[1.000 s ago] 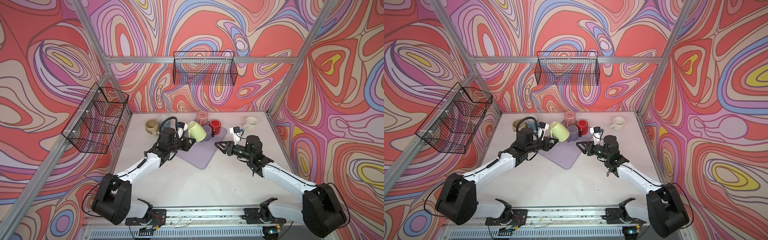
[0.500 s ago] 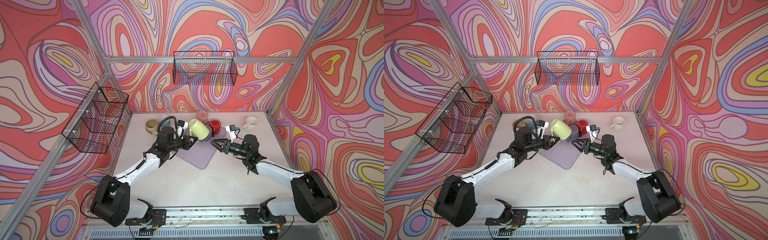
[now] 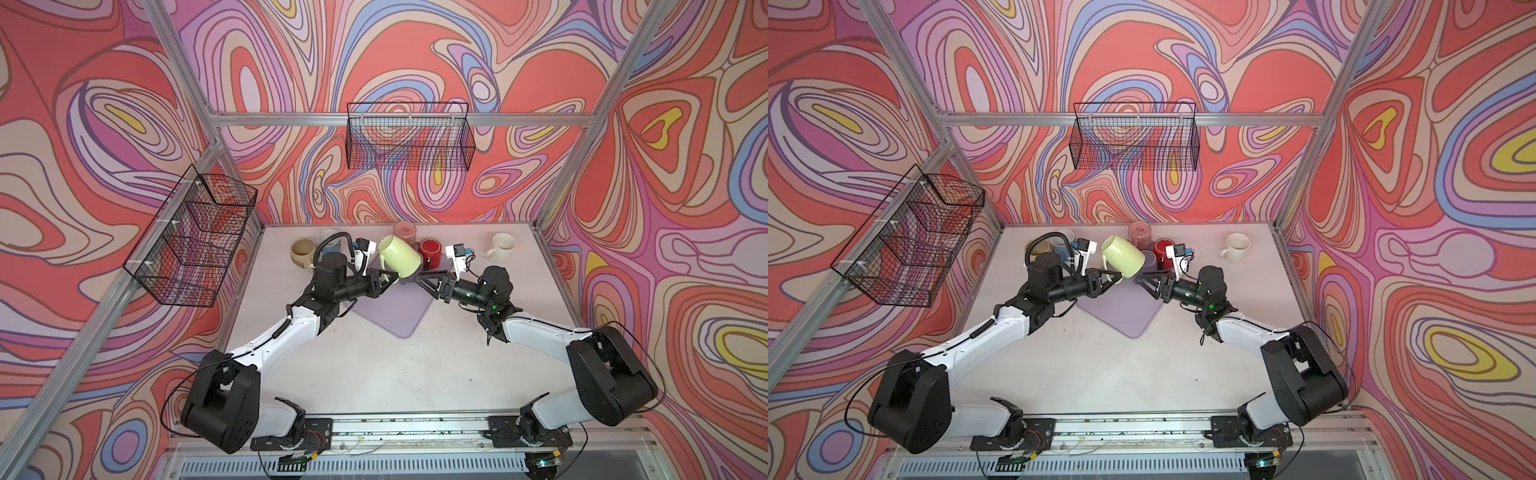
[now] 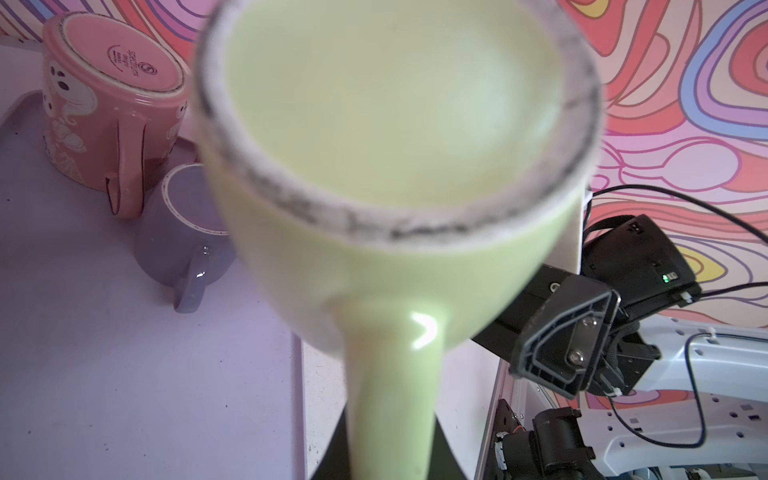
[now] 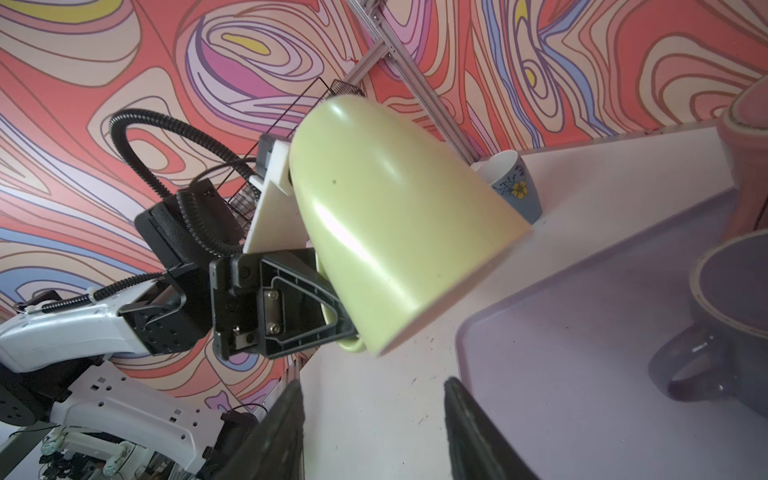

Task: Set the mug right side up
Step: 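Close the right gripper on the lime green mug while the left gripper holds it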

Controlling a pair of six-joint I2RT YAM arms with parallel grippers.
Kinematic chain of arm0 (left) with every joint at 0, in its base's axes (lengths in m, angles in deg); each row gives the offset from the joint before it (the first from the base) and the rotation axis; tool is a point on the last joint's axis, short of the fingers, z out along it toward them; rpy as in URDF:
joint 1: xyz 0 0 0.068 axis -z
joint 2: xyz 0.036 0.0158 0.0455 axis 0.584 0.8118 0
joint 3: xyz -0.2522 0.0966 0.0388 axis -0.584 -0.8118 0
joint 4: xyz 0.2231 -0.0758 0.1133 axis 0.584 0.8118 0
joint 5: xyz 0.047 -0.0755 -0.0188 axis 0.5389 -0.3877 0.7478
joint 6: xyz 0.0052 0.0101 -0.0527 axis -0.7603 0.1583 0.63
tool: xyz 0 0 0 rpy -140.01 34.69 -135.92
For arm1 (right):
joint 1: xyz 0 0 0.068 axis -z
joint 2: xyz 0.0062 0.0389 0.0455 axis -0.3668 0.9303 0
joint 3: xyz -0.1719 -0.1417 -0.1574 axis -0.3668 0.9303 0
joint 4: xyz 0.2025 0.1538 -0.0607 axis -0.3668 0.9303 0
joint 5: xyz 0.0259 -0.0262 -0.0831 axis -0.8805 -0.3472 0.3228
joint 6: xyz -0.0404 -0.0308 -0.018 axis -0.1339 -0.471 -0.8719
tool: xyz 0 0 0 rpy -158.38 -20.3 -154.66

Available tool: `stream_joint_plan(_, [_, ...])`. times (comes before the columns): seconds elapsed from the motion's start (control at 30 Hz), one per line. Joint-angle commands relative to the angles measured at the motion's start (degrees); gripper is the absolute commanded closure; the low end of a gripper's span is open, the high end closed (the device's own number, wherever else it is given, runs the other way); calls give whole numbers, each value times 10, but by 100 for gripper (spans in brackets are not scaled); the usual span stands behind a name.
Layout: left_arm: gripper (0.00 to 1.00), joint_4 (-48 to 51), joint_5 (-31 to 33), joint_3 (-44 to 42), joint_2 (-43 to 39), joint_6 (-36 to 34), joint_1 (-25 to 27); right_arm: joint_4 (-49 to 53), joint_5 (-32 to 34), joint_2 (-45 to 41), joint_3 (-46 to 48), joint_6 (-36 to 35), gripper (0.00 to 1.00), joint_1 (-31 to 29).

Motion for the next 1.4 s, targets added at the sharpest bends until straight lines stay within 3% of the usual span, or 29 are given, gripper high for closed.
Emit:
stream_joint_plan(0.0, [90, -93, -23, 16, -31, 20, -2, -54, -14, 13, -21, 16, 45, -7])
stream_joint_plan(0.4, [91, -170, -31, -13, -27, 84, 0, -127, -11, 38, -21, 40, 45, -17])
stream_joint_plan(1.0, [93, -226, -29, -34, -16, 124, 15, -226, -14, 113, -78, 93, 46, -31])
stream_joint_plan(1.37, [93, -273, -30, -43, 10, 152, 15, -256, -13, 129, -93, 111, 60, -33])
